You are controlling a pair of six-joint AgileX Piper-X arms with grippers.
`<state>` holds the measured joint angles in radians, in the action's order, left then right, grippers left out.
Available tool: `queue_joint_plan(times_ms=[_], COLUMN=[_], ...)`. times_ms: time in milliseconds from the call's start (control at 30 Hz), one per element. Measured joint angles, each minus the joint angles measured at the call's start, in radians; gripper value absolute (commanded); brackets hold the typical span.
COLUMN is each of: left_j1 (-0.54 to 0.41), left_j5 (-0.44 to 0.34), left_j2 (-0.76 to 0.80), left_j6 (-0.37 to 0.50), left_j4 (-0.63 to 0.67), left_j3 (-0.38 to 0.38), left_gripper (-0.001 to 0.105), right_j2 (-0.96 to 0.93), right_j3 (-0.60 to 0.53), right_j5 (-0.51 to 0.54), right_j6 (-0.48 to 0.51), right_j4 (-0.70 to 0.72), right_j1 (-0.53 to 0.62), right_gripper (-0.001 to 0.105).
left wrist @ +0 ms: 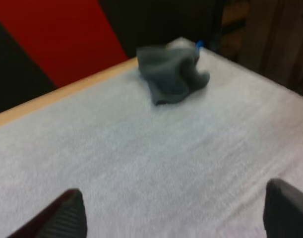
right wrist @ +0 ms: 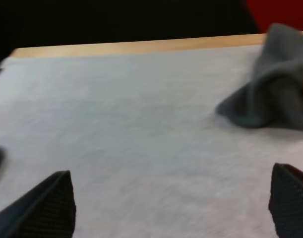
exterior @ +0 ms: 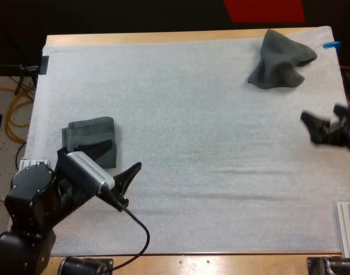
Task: Pick towel from pile fold and stack
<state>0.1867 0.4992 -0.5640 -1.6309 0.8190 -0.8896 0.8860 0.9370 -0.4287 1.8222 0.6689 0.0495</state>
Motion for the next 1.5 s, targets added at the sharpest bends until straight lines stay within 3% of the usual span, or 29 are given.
queue_joint_plan(times_ms=[200, 367, 733, 1100, 1133, 1200, 1233, 1267, 1400, 1500], left_j1=[0.0, 0.0, 0.0, 0.0, 0.0, 0.0, 0.0, 0.0, 0.0, 0.0], left_j5=[0.0, 0.0, 0.0, 0.0, 0.0, 0.0, 0.0, 0.0, 0.0, 0.0], left_j2=[-0.041, -0.071, -0.116, -0.121, -0.121, -0.121, -0.121, -0.121, -0.121, -0.121], left_j6=[0.0, 0.0, 0.0, 0.0, 0.0, 0.0, 0.0, 0.0, 0.0, 0.0], left_j4=[-0.031, -0.037, -0.037, -0.038, -0.038, -0.038, -0.038, -0.038, -0.038, -0.038], left_j3=[0.0, 0.0, 0.0, 0.0, 0.0, 0.0, 0.0, 0.0, 0.0, 0.0], left_gripper=[0.071, 0.071, 0.071, 0.071, 0.071, 0.071, 0.071, 0.071, 0.071, 0.071], right_j2=[0.291, 0.528, 0.954, 1.217, 1.236, 1.245, 1.245, 1.244, 1.215, 1.161], right_j3=[0.14, 0.266, 0.537, 0.69, 0.693, 0.693, 0.693, 0.693, 0.693, 0.693], right_j5=[0.16, 0.256, 0.335, 0.356, 0.342, 0.336, 0.331, 0.318, 0.236, 0.207], right_j6=[-0.027, -0.107, -0.285, -0.461, -0.479, -0.505, -0.514, -0.514, -0.506, -0.429], right_j4=[-0.101, -0.159, -0.196, -0.198, -0.198, -0.198, -0.203, -0.211, -0.232, -0.227], right_j1=[0.0, 0.0, -0.054, -0.064, -0.064, -0.064, -0.064, -0.064, -0.065, -0.073], right_gripper=[0.077, 0.077, 0.077, 0.075, 0.06, 0.038, 0.012, 0.002, 0.001, 0.001])
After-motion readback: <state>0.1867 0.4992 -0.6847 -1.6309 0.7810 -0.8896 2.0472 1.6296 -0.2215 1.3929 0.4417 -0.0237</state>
